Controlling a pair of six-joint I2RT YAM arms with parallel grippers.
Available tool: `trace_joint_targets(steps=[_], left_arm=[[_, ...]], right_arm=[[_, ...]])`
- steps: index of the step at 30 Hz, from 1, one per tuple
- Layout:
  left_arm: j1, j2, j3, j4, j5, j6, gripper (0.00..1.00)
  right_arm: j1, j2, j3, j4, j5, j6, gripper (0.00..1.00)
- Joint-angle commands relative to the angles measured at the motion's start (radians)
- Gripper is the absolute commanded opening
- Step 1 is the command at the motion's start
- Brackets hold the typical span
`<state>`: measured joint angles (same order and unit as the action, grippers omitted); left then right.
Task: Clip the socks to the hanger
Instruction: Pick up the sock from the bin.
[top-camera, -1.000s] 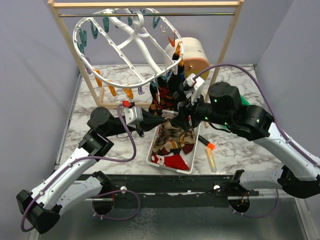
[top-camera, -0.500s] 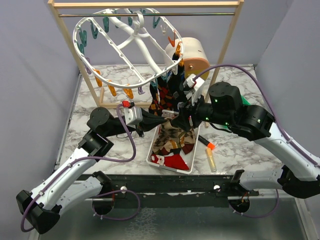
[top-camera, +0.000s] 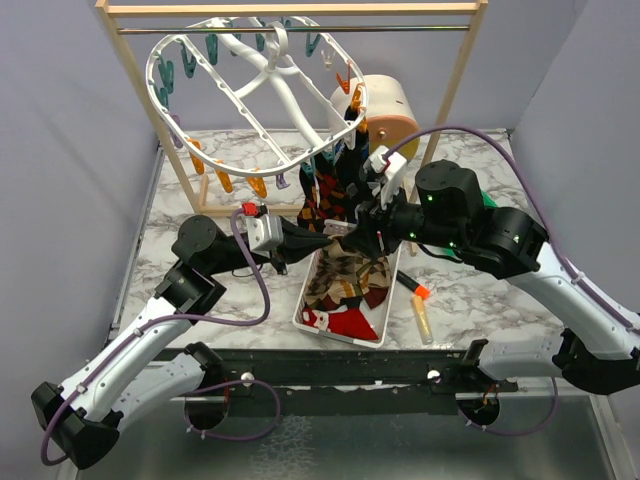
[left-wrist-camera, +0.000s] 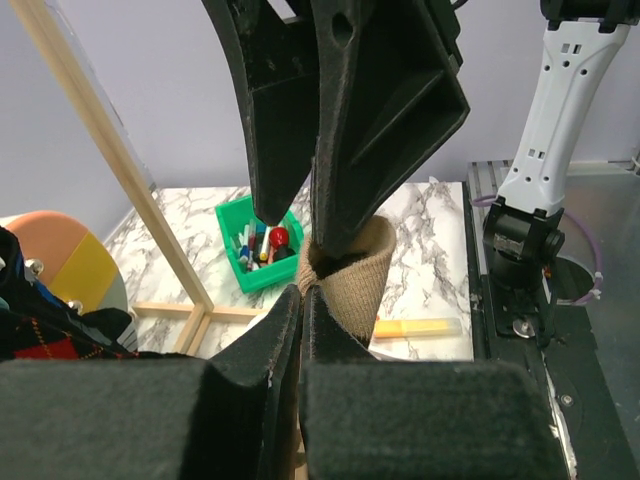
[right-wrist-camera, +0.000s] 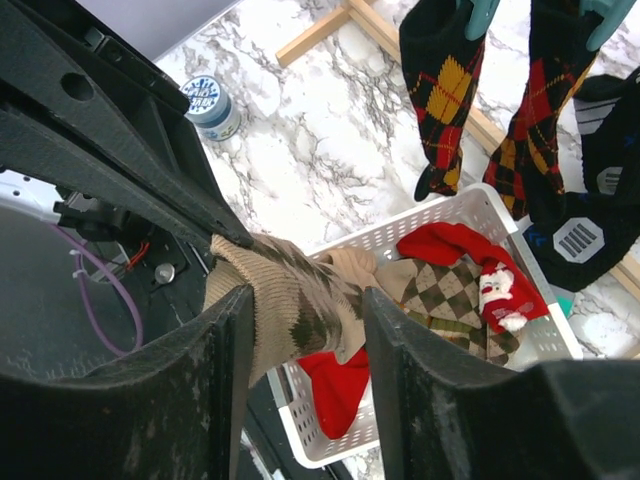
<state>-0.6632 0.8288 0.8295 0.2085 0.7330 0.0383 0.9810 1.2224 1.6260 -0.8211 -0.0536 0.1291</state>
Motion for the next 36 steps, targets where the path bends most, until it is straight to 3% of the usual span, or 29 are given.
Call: trace_joint_targets(steps=[1, 11, 17, 19, 21, 24, 29, 36], left_arm=[[0.001, -0.015, 0.015, 0.017, 0.008, -0.005, 0.0], [0.002, -0.004, 0.023, 0.017, 0.011, -0.005, 0.0], [0.001, -0.004, 0.024, 0.016, -0.01, -0.007, 0.02], [0.001, -0.01, 0.019, 0.014, -0.047, -0.011, 0.28], [0.001, -0.026, 0.01, 0.008, -0.071, -0.007, 0.57], [0.002, -0.058, -0.007, -0.01, -0.114, 0.006, 0.71], [0.001, -0.11, -0.014, -0.037, -0.164, 0.018, 0.7], [0.002, -0.095, 0.012, -0.031, -0.136, -0.034, 0.51]], right_arm=[[0.004, 0.019, 0.021, -0.056, -0.011, -0.012, 0.48], [0.004, 0.034, 0.008, -0.064, -0.024, -0.002, 0.41], [0.004, 0.024, -0.002, -0.043, 0.01, 0.014, 0.12], [0.003, 0.015, -0.007, -0.03, 0.027, 0.028, 0.02], [0.004, -0.002, -0.021, -0.005, 0.062, 0.06, 0.0], [0.004, -0.044, -0.069, 0.06, 0.155, 0.157, 0.0], [0.004, -0.098, -0.131, 0.17, 0.201, 0.306, 0.0], [0.004, -0.106, -0.151, 0.246, 0.254, 0.474, 0.0]])
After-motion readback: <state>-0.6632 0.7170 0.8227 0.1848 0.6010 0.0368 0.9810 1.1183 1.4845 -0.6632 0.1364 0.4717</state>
